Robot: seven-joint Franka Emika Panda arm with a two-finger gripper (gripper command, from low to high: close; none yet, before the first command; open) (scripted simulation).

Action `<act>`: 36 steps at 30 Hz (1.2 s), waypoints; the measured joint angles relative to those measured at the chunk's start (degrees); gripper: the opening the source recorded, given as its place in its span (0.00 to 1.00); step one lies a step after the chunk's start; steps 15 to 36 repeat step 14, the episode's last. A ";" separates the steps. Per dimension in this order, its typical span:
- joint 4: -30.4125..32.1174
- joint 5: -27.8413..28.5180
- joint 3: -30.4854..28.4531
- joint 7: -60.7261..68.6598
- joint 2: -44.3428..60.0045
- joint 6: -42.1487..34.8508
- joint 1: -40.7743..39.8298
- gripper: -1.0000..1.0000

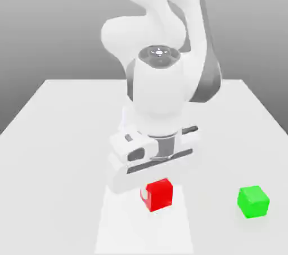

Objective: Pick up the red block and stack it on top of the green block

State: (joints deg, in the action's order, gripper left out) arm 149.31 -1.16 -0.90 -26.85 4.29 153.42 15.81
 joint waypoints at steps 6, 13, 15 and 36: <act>-2.32 1.69 6.28 -11.84 -0.42 -2.61 13.40 0.00; -2.99 3.94 5.49 -14.69 8.26 5.37 14.43 1.00; -2.99 3.94 5.49 -14.69 8.26 5.37 14.43 1.00; -2.99 3.94 5.49 -14.69 8.26 5.37 14.43 1.00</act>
